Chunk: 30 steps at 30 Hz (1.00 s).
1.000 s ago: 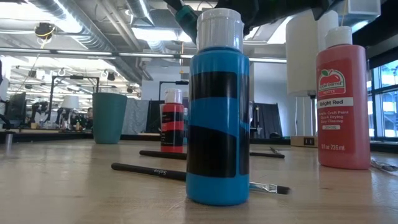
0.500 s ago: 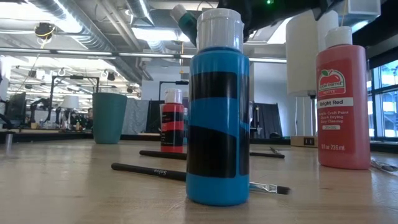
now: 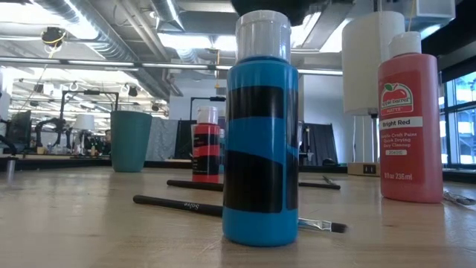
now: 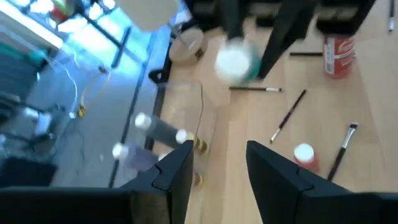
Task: Pick & Place Paint Supplies
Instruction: Put the green paint bottle into the transparent bin
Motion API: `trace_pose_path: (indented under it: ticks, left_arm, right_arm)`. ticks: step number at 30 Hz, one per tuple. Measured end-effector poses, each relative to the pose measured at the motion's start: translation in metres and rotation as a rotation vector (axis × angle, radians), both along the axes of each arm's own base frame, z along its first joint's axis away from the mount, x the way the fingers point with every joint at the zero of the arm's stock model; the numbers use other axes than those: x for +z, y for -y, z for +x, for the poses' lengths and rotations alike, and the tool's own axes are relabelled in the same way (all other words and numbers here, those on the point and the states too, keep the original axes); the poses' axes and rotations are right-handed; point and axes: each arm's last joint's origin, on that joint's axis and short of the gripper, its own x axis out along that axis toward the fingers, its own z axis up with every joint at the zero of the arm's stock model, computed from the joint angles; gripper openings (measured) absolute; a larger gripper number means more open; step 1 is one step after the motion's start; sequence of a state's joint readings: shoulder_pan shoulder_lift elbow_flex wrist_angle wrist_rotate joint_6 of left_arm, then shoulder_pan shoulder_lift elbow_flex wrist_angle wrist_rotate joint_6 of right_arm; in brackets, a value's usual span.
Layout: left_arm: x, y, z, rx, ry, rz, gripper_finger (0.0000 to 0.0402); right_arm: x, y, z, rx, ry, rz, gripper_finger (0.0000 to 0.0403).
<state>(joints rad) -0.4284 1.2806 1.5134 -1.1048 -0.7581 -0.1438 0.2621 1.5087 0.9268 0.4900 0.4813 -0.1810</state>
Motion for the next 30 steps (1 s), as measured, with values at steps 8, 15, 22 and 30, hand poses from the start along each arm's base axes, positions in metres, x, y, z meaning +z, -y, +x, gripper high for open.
trace_pose_path:
  ticks: [8, 15, 22, 30]
  left_arm:
    - [-0.045, 0.002, -0.011, -0.042, 0.217, -0.017, 0.0143]
    - [-0.092, 0.005, 0.003, -0.284, 0.559, -0.027, 0.0143]
    - [-0.104, -0.001, 0.005, -0.334, 0.657, -0.067, 0.0143]
    - [-0.104, -0.008, 0.007, -0.288, 0.676, -0.13, 0.0162]
  right_arm:
    - [0.017, -0.003, -0.003, 0.109, 0.117, 0.013, 0.0133]
    - [0.029, -0.006, -0.001, 0.184, 0.16, 0.009, 0.0133]
    - [0.032, -0.006, 0.0, 0.201, 0.162, 0.01, 0.0133]
    - [0.032, -0.006, 0.0, 0.2, 0.161, 0.011, 0.0133]
